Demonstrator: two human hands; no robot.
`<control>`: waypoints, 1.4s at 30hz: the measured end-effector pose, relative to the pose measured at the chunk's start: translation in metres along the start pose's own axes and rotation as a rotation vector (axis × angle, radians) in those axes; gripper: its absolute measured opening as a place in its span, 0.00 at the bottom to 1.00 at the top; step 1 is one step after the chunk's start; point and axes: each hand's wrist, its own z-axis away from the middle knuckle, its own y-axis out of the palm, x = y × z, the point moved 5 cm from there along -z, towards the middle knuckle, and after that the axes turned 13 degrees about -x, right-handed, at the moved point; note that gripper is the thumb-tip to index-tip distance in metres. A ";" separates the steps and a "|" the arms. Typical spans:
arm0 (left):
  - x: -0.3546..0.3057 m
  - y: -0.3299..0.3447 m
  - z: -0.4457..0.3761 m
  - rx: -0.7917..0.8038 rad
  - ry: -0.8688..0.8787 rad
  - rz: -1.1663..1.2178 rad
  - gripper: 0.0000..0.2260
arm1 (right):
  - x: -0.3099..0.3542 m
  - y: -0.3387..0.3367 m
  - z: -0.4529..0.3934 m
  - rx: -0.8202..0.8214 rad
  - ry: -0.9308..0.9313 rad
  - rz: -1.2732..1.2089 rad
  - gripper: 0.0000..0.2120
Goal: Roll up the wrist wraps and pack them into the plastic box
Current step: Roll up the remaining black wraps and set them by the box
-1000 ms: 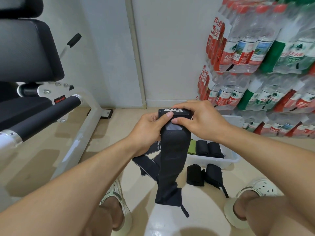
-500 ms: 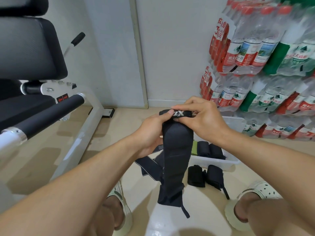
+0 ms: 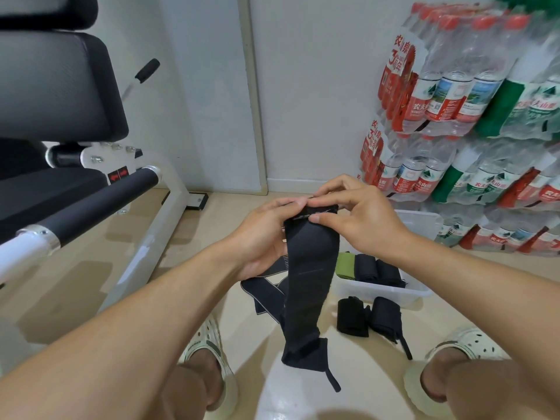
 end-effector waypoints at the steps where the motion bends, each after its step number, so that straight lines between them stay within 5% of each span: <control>1: 0.000 0.001 0.000 0.012 0.002 0.001 0.14 | 0.000 0.000 0.000 0.001 -0.012 0.015 0.16; 12: -0.009 0.000 -0.005 -0.038 0.166 -0.074 0.14 | -0.021 -0.009 0.006 0.099 0.319 -0.230 0.24; 21: -0.003 0.008 -0.001 -0.021 0.150 -0.076 0.14 | -0.020 -0.015 0.004 0.001 0.260 -0.228 0.11; 27: 0.004 0.009 0.003 0.018 0.004 -0.156 0.20 | -0.014 -0.014 0.002 -0.072 0.217 -0.230 0.14; 33: 0.003 0.005 0.000 -0.030 0.013 -0.132 0.15 | -0.014 -0.013 0.000 -0.080 0.158 -0.197 0.16; 42: -0.002 0.001 -0.002 -0.018 0.054 -0.102 0.11 | -0.021 -0.008 0.003 0.089 0.413 -0.385 0.22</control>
